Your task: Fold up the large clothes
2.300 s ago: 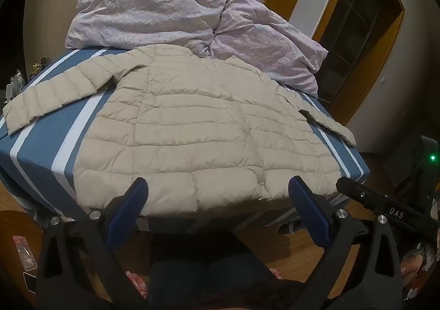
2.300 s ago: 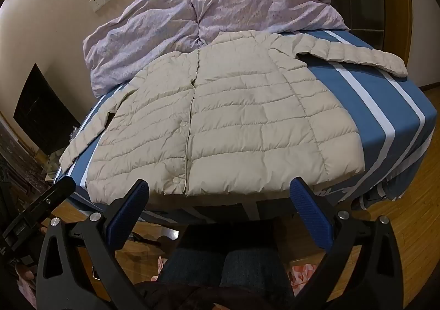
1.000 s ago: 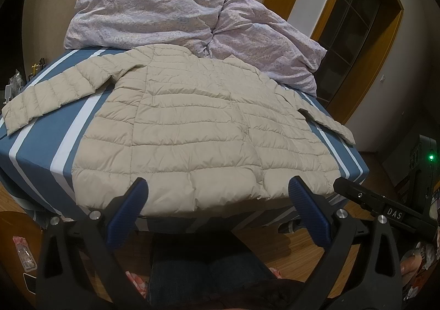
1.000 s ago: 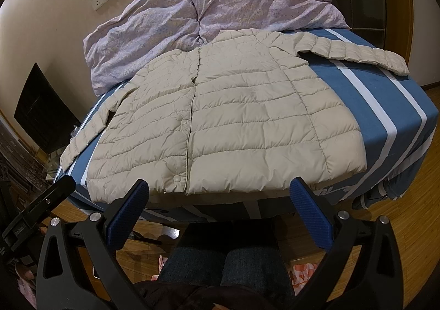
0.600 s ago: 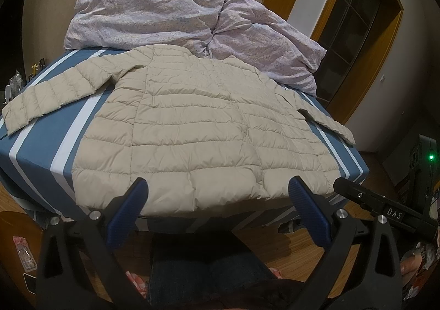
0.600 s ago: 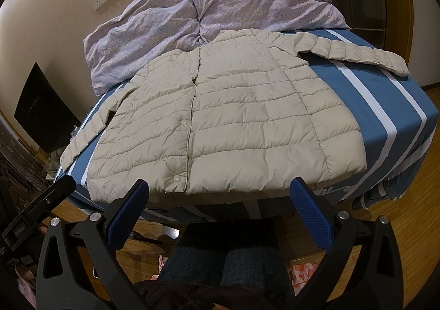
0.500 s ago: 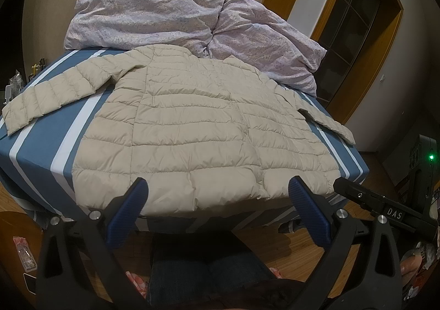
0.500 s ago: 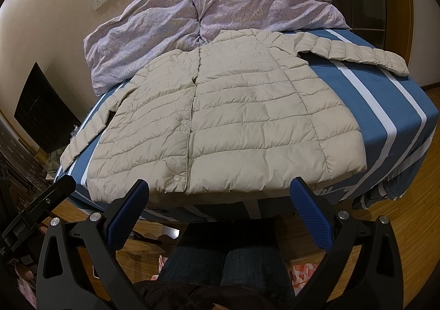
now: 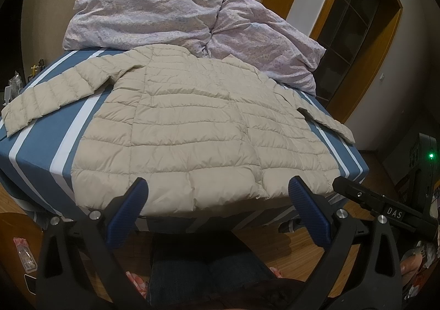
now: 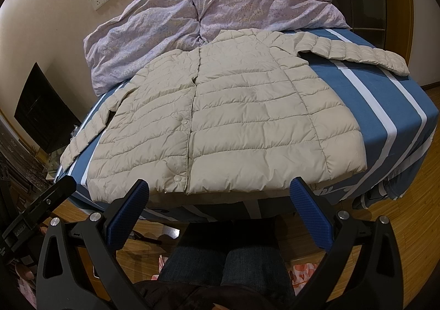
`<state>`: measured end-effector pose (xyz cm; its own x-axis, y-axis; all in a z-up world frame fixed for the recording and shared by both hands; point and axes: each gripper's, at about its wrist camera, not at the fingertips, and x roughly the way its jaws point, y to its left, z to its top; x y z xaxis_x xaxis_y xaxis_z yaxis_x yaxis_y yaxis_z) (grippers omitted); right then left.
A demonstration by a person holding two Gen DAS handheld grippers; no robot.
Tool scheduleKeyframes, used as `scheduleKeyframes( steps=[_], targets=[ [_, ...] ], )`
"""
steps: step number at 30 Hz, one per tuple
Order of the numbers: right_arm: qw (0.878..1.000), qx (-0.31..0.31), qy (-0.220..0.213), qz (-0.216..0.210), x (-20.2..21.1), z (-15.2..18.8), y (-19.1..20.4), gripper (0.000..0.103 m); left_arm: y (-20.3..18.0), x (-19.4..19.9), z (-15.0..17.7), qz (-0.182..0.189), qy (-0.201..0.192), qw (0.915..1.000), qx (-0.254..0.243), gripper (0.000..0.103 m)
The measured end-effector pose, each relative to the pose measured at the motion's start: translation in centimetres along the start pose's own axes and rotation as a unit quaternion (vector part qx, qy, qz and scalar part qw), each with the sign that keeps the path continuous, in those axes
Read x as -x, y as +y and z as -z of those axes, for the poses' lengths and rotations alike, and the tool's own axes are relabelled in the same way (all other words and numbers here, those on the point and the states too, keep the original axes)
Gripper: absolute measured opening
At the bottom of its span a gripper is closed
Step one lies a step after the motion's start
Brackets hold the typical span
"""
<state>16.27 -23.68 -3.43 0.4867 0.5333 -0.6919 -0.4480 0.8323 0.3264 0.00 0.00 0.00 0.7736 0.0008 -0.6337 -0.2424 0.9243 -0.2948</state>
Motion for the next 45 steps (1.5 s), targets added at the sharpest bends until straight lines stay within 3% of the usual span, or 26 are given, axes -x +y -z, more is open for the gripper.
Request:
scheduleKeyframes(
  steps=[25,33,45],
  targets=[
    [1.000,-0.002,0.002,0.006,-0.9,-1.2,-0.9,0.102,0.1,-0.2,0.0,-0.003,0.004,1.0000,0.001,0.101],
    [0.999,-0.012,-0.012,0.040,-2.1,-3.2,-2.6,0.102,1.8,-4.1,-2.2,-0.038,0.015,0.9992,-0.003,0.101],
    [0.987,-0.117,0.002,0.113,-6.2,-9.8,-11.7,0.102,3.2,-11.7,-6.5,-0.099,0.051,0.9934,-0.028,0.101]
  ],
)
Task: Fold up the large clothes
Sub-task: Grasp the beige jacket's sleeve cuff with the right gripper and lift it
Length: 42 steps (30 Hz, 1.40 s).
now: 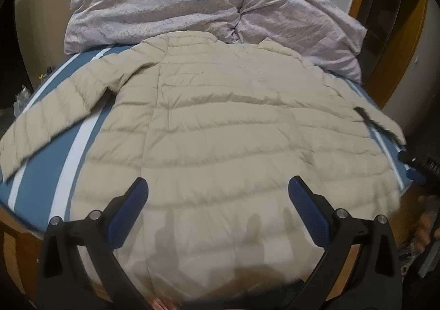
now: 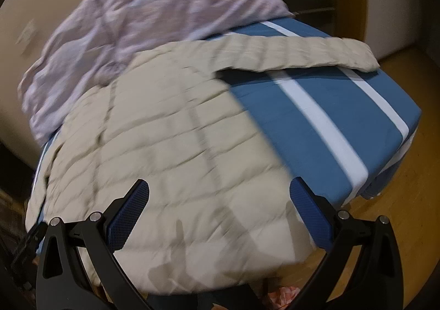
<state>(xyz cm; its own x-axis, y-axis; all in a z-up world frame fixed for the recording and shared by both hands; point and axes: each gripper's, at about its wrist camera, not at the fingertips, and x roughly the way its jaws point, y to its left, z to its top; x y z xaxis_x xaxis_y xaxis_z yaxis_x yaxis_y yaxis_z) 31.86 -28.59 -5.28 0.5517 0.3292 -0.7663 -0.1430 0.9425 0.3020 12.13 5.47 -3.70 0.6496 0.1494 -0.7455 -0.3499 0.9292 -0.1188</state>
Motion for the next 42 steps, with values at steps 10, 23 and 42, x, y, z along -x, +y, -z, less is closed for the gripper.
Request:
scheduleKeyframes(
  steps=[10,23,42],
  targets=[
    [0.984,-0.129,-0.015,0.125,-4.6,-9.3,-10.2,0.102,1.8,-6.1,-4.6,-0.105,-0.004,0.9944,-0.017,0.101],
    [0.938,-0.291,-0.045,0.182,-8.5,-15.5,-21.7,0.089,2.7,-10.7,-4.9,-0.162,0.014,0.9862,-0.031,0.101],
    [0.946,-0.236,-0.084,0.206,-9.1,-16.7,-19.5,0.009,4.1,-11.4,-4.8,-0.120,0.036,0.9921,0.005,0.101]
  ],
)
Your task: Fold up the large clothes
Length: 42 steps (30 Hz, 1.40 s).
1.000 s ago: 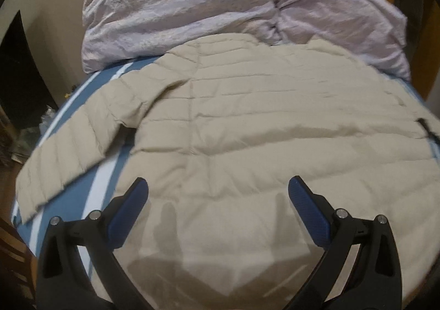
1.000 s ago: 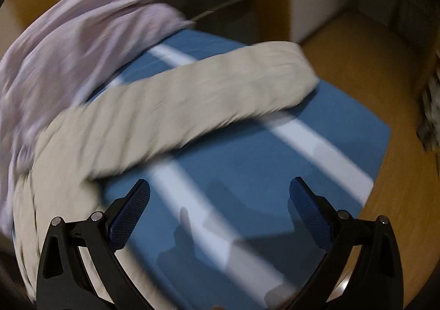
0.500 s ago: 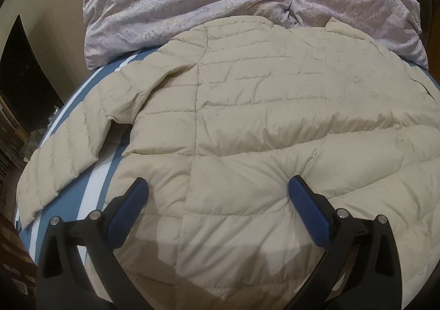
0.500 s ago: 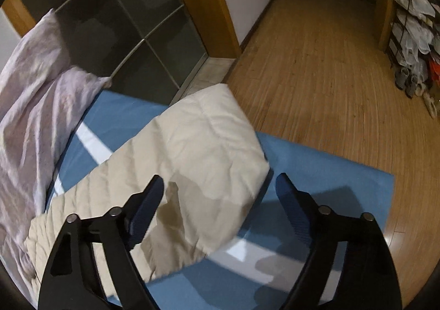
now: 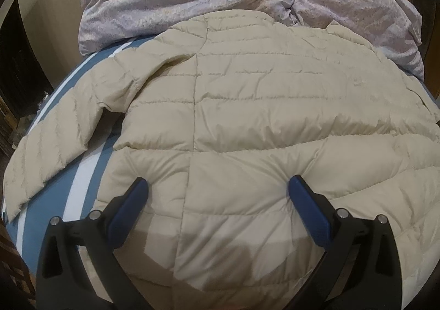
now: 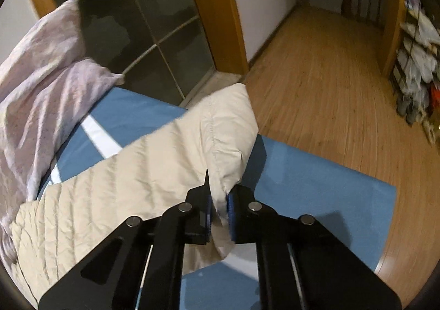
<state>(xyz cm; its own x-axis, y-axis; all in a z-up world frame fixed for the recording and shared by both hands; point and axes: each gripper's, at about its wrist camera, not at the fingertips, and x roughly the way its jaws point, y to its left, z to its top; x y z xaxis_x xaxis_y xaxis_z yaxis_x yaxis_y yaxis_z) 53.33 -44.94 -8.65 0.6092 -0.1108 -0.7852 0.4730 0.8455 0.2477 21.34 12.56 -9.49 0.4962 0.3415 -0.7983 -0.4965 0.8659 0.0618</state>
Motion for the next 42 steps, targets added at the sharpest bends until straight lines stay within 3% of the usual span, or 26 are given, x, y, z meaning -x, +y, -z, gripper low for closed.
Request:
scheduleKeyframes(
  steps=[6,12,15,22,30,42],
  targets=[
    [0.996,0.065,-0.028,-0.053,3.0,0.8,6.4,0.008,0.2,-0.1,0.0,0.007,0.003,1.0000,0.005,0.101],
    [0.979,0.153,-0.020,-0.132,5.0,4.4,16.0,0.008,0.4,-0.1,-0.1,0.012,0.004,0.9999,0.009,0.101],
    [0.965,0.200,0.001,-0.169,5.6,7.3,20.8,0.008,0.4,-0.1,-0.1,0.012,0.004,0.9999,0.009,0.101],
    [0.917,0.307,0.057,-0.247,7.7,16.8,31.1,0.008,0.5,-0.1,-0.1,0.014,0.005,0.9998,0.011,0.101],
    [0.872,0.371,0.099,-0.303,11.2,25.3,36.0,0.008,0.5,-0.1,-0.1,0.017,0.005,0.9998,0.012,0.101],
    [0.848,0.398,0.122,-0.328,13.9,30.0,37.5,0.008,0.5,-0.1,-0.1,0.017,0.005,0.9998,0.012,0.101]
  ],
)
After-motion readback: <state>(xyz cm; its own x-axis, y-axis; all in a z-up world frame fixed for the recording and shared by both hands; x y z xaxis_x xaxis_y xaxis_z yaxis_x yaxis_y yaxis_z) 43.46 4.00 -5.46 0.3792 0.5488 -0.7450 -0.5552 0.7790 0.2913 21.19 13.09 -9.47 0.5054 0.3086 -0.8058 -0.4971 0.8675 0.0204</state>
